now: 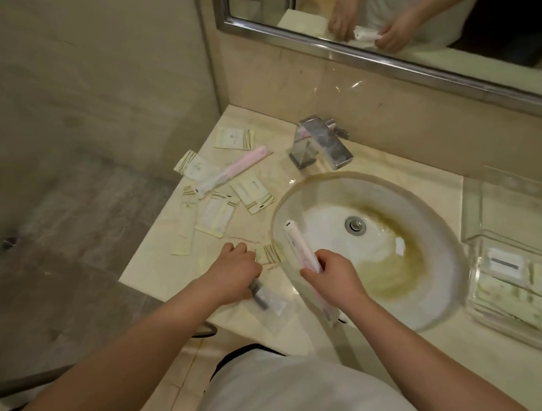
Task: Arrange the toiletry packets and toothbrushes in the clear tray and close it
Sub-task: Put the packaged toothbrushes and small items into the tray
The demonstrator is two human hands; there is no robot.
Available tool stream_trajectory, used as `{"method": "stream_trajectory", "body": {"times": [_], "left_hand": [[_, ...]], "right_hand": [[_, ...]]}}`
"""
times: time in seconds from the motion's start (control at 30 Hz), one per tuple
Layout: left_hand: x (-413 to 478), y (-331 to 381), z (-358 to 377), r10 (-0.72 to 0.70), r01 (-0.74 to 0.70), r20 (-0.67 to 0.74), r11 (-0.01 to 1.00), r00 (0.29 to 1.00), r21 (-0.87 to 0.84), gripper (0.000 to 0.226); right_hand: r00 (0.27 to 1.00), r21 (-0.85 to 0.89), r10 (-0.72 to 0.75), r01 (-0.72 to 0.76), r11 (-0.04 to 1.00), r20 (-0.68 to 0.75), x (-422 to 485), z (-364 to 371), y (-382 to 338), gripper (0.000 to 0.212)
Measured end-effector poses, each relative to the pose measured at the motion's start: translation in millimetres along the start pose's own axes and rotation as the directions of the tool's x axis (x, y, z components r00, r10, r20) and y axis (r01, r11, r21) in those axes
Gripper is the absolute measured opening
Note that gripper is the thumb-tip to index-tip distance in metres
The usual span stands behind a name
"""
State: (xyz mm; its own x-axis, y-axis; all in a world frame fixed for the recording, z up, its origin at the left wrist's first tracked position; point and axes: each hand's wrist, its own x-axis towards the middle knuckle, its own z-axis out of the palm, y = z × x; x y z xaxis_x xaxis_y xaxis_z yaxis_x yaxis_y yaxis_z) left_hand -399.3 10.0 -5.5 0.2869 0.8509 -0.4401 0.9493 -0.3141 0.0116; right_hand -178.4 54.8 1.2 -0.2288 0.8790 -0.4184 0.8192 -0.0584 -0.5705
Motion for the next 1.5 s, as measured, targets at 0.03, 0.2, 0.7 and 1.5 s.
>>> {"method": "stream_trajectory", "body": {"times": [0.03, 0.2, 0.7, 1.5], "left_hand": [[0.4, -1.2, -2.1, 0.014, -0.014, 0.0, 1.0, 1.0, -0.002, 0.022], [2.6, -0.7, -26.7, 0.006, -0.016, -0.044, 0.973, 0.999, -0.231, 0.014], [85.9, 162.6, -86.0, 0.122, -0.136, -0.069, 0.731, 0.99, -0.669, 0.016], [262.9, 432.0, -115.4, 0.248, -0.32, -0.481, 0.945, 0.841, -0.072, 0.025]], "right_hand": [[1.0, 0.02, 0.01, -0.01, 1.0, -0.004, -0.5, -1.6, 0.8, 0.021], [0.995, 0.175, 0.081, -0.071, 0.982, -0.053, -9.2, -19.1, 15.3, 0.028], [0.83, 0.644, 0.499, -0.244, 0.725, -0.247, -116.6, -124.4, 157.7, 0.012], [0.66, 0.827, 0.697, -0.201, 0.525, -0.282, -163.0, -197.0, 337.1, 0.012]]}}
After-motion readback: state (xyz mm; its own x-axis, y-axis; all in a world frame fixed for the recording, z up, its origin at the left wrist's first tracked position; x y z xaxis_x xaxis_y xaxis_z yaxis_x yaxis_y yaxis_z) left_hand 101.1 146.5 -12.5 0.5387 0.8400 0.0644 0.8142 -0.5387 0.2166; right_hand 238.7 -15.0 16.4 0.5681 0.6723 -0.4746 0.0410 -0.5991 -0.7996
